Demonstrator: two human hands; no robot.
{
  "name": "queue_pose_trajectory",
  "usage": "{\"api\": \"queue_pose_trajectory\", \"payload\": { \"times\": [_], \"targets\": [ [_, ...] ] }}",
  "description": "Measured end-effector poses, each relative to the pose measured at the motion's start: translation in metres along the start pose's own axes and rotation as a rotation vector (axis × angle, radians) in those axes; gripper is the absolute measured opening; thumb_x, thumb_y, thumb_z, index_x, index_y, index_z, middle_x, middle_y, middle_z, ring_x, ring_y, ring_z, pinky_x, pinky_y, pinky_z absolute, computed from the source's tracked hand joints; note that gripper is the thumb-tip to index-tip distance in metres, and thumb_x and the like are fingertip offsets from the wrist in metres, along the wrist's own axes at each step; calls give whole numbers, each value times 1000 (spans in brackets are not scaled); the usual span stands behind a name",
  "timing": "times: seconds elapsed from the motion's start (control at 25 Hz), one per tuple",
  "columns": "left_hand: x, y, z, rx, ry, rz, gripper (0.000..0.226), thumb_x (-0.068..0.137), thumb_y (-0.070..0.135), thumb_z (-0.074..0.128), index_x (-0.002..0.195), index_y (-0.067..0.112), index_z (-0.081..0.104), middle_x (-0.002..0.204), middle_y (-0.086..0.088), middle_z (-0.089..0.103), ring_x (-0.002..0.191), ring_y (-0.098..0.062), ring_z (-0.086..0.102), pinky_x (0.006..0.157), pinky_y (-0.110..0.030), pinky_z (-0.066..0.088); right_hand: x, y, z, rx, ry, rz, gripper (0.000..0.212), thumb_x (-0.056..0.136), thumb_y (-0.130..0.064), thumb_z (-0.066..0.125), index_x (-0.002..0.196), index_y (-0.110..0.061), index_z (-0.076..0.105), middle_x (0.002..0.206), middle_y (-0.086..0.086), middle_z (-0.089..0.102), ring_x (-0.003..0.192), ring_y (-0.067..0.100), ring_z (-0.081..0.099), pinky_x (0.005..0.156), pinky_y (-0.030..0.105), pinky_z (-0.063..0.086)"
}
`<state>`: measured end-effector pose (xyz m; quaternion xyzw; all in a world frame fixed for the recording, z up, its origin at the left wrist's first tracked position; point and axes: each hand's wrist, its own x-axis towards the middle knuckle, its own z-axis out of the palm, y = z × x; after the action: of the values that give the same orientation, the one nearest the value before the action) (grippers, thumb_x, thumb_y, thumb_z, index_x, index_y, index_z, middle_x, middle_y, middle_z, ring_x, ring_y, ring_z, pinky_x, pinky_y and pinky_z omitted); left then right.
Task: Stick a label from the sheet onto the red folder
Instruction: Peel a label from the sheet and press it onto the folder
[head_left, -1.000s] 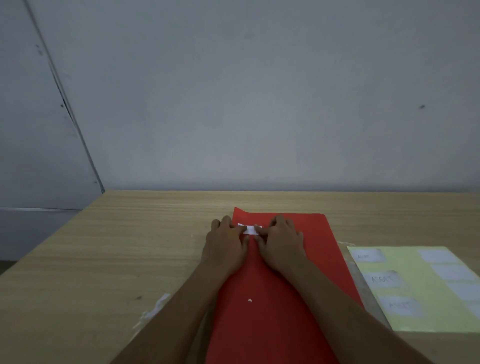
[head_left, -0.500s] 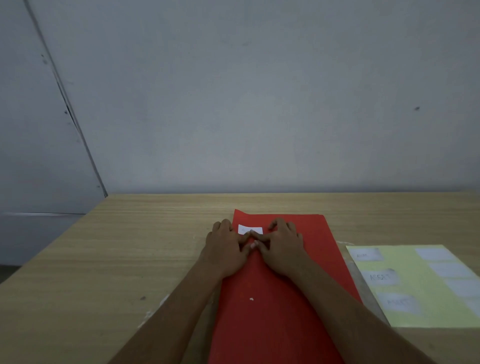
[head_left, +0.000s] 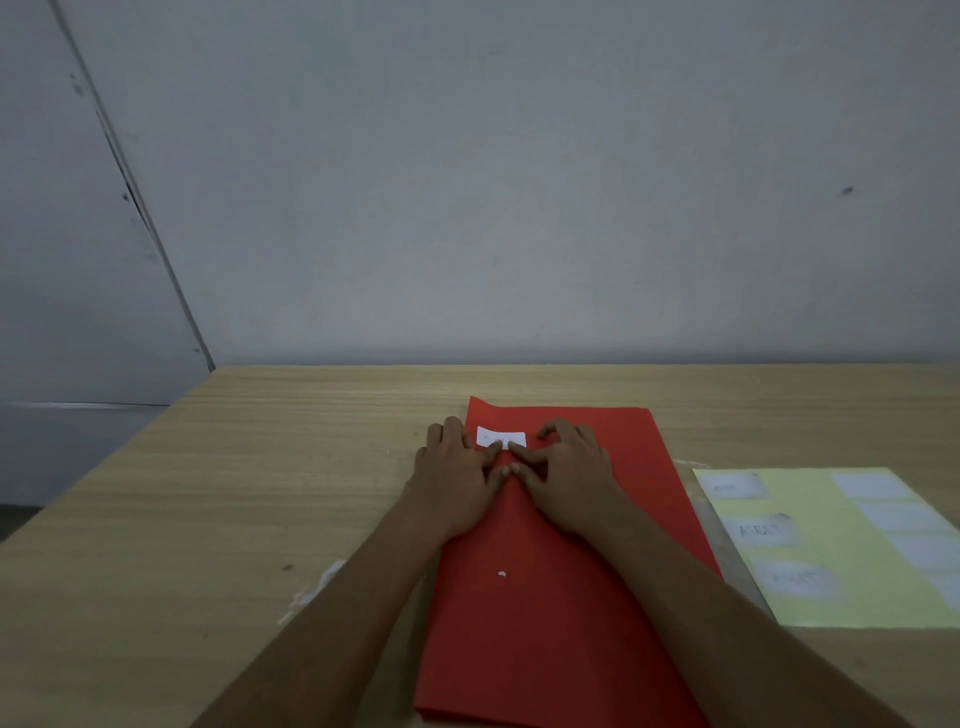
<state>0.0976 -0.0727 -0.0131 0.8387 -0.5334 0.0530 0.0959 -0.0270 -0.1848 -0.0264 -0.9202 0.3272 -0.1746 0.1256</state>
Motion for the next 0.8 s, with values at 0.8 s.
{"api": "queue_pose_trajectory", "payload": {
  "times": [0.8],
  "targets": [
    [13,-3,3,10,-113,-56,56,96,53,37,144,25,44,123,-20,41,119,-32,34,101,-44,39,3,-5,1,3,-17,44,39,94,-52,49,131,-45,58,133,-1,42,123,23,33,97,41,35]
  ]
}}
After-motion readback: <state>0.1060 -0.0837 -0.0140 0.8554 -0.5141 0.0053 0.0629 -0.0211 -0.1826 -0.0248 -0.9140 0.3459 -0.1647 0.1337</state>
